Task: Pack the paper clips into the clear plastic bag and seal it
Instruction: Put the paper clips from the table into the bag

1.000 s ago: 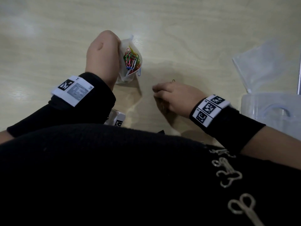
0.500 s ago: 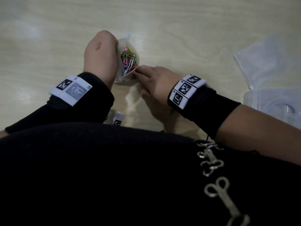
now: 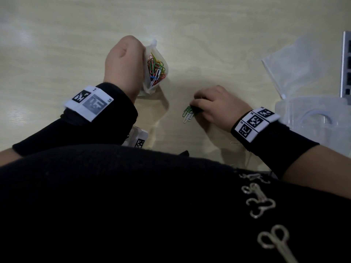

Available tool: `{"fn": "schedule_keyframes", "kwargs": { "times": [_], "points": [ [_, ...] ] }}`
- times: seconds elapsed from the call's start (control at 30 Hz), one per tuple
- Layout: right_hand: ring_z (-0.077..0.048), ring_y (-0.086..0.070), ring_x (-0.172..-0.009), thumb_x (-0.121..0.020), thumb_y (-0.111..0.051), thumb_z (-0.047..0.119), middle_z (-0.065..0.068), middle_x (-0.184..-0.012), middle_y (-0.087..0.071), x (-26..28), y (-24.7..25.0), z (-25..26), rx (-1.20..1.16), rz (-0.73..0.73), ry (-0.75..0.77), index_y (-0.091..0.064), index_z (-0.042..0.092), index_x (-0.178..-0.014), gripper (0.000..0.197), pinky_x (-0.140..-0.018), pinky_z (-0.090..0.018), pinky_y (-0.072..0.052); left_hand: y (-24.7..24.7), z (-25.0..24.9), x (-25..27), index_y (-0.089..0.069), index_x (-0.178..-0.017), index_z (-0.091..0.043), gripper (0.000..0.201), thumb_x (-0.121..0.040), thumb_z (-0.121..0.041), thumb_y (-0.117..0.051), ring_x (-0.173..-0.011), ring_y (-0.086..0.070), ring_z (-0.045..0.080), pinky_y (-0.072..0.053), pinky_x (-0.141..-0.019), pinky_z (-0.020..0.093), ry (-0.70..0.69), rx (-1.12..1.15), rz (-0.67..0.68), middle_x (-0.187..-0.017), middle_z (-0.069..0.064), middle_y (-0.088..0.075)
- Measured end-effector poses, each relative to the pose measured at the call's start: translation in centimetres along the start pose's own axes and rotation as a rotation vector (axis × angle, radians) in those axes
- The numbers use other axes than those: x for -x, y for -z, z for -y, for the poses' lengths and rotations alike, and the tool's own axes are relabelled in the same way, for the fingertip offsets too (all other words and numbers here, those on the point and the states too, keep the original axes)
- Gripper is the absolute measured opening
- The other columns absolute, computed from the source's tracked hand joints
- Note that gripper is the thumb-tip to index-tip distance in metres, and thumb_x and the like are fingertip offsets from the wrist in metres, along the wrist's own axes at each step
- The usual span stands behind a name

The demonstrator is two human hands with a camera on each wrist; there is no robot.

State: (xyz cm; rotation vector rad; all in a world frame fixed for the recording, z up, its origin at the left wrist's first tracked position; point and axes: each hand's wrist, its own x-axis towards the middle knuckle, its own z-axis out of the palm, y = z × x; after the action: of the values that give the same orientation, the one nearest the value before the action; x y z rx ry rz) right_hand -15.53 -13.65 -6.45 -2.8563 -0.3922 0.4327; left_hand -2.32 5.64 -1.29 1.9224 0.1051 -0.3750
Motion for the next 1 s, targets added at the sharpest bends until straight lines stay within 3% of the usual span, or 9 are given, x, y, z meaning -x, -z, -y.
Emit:
{"fn": "schedule_keyframes", "kwargs": {
  "times": [0.07,0.13,0.23,0.37,0.43,0.53,0.67,0.77,1.0],
  "points": [
    [-0.042,-0.057,-0.090,-0.080,-0.053,0.008,-0.017,-0.106,-0.063,-0.2,0.2,0.0,-0.015,-0.011,-0.051,-0.066,0.007,-0.108,0.031,-0.077,-0.042,-0.053,-0.3,-0.3,0.3,-0.042,-0.072,0.004,0.020,-0.082,-0.013,-0.040,-0.059,-0.033,0.008,-0.032,-0.053,0.017,-0.004,0.045,0.013,-0.071,0.004,-0.035],
    [-0.041,-0.055,-0.096,-0.081,-0.059,0.003,-0.018,-0.106,-0.061,-0.7,0.8,0.1,-0.022,0.024,-0.119,-0.064,0.006,-0.110,0.030,-0.080,-0.044,-0.051,-0.6,-0.5,0.6,-0.041,-0.065,-0.007,0.020,-0.084,-0.010,-0.041,-0.056,-0.034,0.009,-0.035,-0.056,0.019,0.011,0.038,0.047,-0.068,0.003,-0.038],
    [-0.035,-0.052,-0.109,-0.093,-0.053,0.017,-0.015,-0.115,-0.057,-1.4,1.7,0.3,-0.048,0.049,-0.265,-0.060,0.010,-0.120,0.029,-0.089,-0.040,-0.044,-1.1,-0.9,1.2,-0.037,-0.061,-0.019,0.020,-0.079,-0.014,-0.043,-0.064,-0.039,0.013,-0.036,-0.055,0.023,0.025,0.088,0.110,-0.069,0.010,-0.042],
    [-0.033,-0.058,-0.105,-0.093,-0.055,0.027,-0.011,-0.113,-0.063,-2.1,2.9,0.5,-0.129,0.045,-0.457,-0.066,0.017,-0.115,0.027,-0.085,-0.033,-0.044,-2.0,-0.7,1.7,-0.047,-0.061,-0.024,0.019,-0.080,-0.026,-0.049,-0.060,-0.048,0.016,-0.042,-0.059,0.028,0.022,0.037,0.227,-0.061,-0.002,-0.049],
    [-0.028,-0.061,-0.104,-0.090,-0.060,0.030,-0.008,-0.108,-0.069,-2.3,3.6,0.4,-0.237,0.032,-0.560,-0.070,0.019,-0.108,0.023,-0.085,-0.030,-0.045,-2.4,-0.3,1.7,-0.053,-0.061,-0.027,0.020,-0.079,-0.033,-0.051,-0.064,-0.051,0.017,-0.049,-0.073,0.039,0.007,-0.004,0.269,-0.058,-0.006,-0.054],
    [-0.020,-0.066,-0.094,-0.085,-0.067,0.031,-0.003,-0.090,-0.072,-2.5,5.2,0.3,-0.418,0.012,-0.654,-0.074,0.022,-0.094,0.015,-0.079,-0.023,-0.044,-2.7,0.0,1.6,-0.058,-0.062,-0.035,0.018,-0.076,-0.045,-0.051,-0.084,-0.053,0.027,-0.040,-0.100,0.063,-0.027,-0.072,0.300,-0.054,-0.015,-0.059],
    [-0.015,-0.070,-0.069,-0.080,-0.071,0.024,0.000,-0.066,-0.070,-2.7,8.3,1.1,-0.635,-0.129,-0.689,-0.070,0.023,-0.067,0.013,-0.080,-0.030,-0.057,-3.1,-0.2,1.9,-0.057,-0.063,-0.034,0.019,-0.075,-0.047,-0.051,-0.081,-0.059,0.025,-0.051,-0.086,0.049,-0.034,-0.110,0.274,-0.055,-0.011,-0.059],
    [-0.016,-0.072,-0.072,-0.081,-0.071,0.027,-0.005,-0.072,-0.072,-3.5,10.0,2.5,-0.631,-0.064,-0.640,-0.074,0.019,-0.076,0.010,-0.080,-0.033,-0.059,-3.4,-0.3,2.1,-0.053,-0.063,-0.027,0.019,-0.077,-0.038,-0.052,-0.061,-0.054,0.012,-0.048,-0.069,0.035,-0.043,-0.103,0.268,-0.058,-0.008,-0.057],
    [-0.021,-0.066,-0.088,-0.093,-0.052,0.028,-0.002,-0.089,-0.071,-4.3,11.0,4.3,-0.444,-0.091,-0.527,-0.072,0.012,-0.095,0.026,-0.082,-0.031,-0.052,-2.8,-0.4,2.1,-0.051,-0.059,-0.023,0.016,-0.073,-0.031,-0.052,-0.059,-0.049,0.020,-0.039,-0.059,0.028,0.047,0.081,0.266,-0.064,0.005,-0.052]
  ]
}}
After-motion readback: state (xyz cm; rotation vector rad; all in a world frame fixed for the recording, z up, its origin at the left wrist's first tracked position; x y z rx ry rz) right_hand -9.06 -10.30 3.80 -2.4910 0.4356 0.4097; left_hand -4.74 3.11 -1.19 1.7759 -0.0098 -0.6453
